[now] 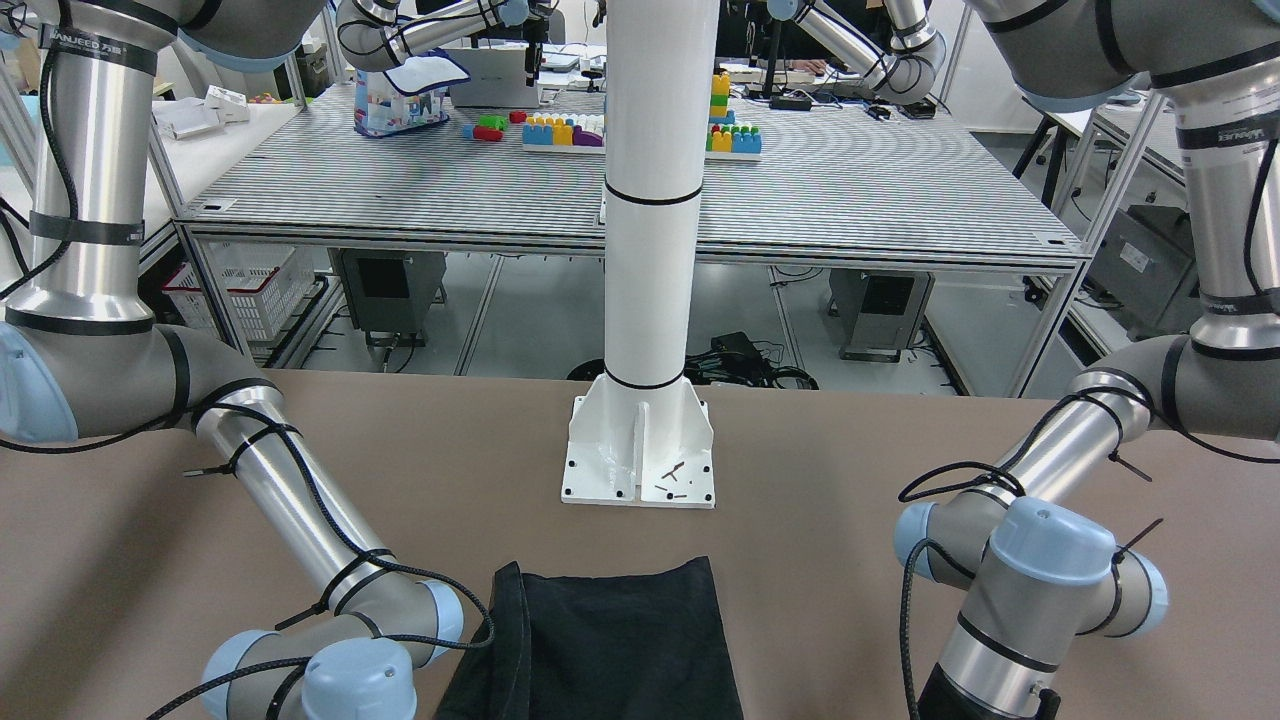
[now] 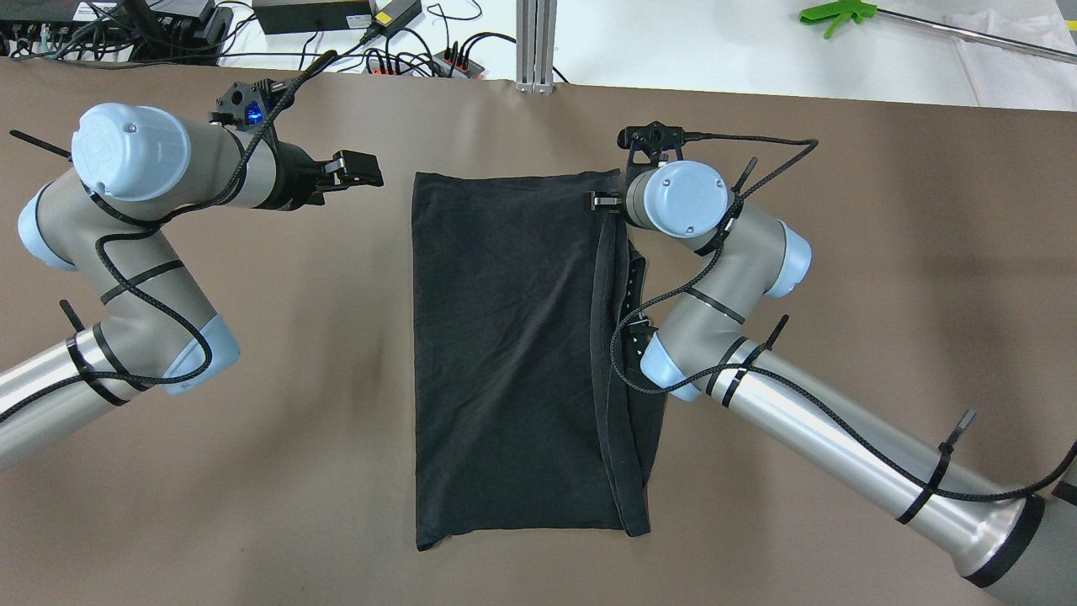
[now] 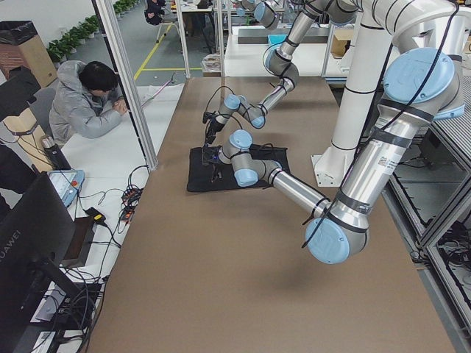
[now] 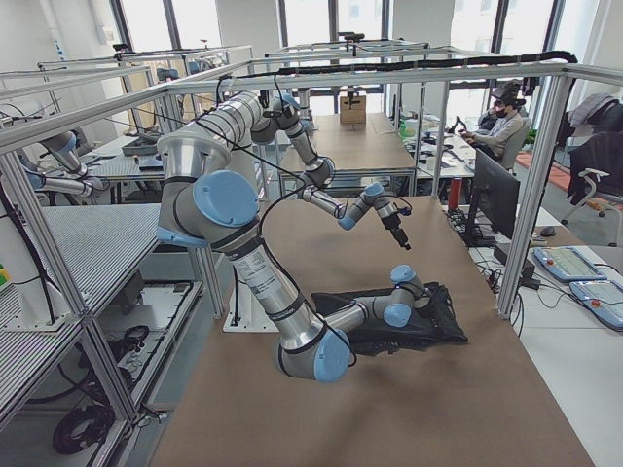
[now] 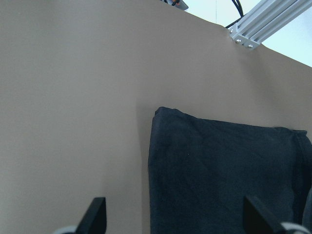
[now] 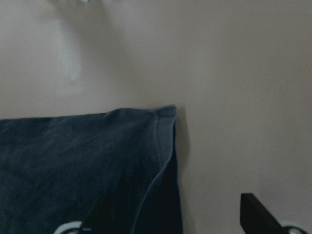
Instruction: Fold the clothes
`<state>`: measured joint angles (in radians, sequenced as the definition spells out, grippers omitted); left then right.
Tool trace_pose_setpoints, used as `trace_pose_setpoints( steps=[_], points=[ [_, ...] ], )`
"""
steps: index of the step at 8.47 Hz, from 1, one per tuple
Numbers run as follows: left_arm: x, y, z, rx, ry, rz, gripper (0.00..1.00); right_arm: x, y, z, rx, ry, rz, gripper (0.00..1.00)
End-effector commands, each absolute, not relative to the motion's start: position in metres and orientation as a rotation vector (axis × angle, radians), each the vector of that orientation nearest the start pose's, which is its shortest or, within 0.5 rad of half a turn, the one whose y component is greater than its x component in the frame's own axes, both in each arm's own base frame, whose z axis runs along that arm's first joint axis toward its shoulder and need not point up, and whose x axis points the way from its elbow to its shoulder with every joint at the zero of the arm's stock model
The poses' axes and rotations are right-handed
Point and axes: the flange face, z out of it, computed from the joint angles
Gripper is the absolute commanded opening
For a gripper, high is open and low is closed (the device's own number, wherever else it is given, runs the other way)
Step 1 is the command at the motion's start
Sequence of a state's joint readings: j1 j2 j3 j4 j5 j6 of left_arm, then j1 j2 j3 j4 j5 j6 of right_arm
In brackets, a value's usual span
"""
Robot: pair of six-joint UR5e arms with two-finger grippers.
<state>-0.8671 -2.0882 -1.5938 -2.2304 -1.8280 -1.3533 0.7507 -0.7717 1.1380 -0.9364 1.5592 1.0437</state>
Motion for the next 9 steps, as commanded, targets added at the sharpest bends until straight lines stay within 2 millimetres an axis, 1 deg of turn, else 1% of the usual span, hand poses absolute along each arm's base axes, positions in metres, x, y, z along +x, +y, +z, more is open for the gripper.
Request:
trace_pose_setpoints(
  steps=[1, 2, 3, 5, 6, 7, 8, 9],
  points=[
    [0.353, -0.582, 0.271, 0.426, 1.148, -0.412, 1.0, -0.535, -0.621, 0.286, 0.623, -0.791, 0.22, 0.94],
    [0.353, -0.583, 0.271, 0.427, 1.147, -0.413, 1.0, -0.536, -0.619, 0.289, 0.642, -0.773, 0.217, 0.94],
    [0.353, -0.583, 0.271, 0.425, 1.148, -0.416, 1.0, -0.535, -0.618, 0.296, 0.64, -0.762, 0.21, 0.94],
    [0.353, -0.582, 0.269, 0.426, 1.153, -0.421, 1.0, -0.528, -0.611, 0.321, 0.637, -0.733, 0.17, 0.94],
    [0.353, -0.583, 0.269, 0.425, 1.153, -0.424, 1.0, -0.519, -0.606, 0.334, 0.639, -0.723, 0.155, 0.94],
    [0.352, -0.582, 0.269, 0.425, 1.154, -0.425, 1.0, -0.508, -0.603, 0.341, 0.654, -0.709, 0.123, 0.94],
    [0.353, -0.583, 0.269, 0.424, 1.153, -0.426, 1.0, -0.493, -0.608, 0.351, 0.662, -0.691, 0.086, 0.94],
    [0.353, -0.583, 0.269, 0.424, 1.153, -0.426, 1.0, -0.466, -0.619, 0.366, 0.648, -0.682, 0.047, 0.94]
  ],
)
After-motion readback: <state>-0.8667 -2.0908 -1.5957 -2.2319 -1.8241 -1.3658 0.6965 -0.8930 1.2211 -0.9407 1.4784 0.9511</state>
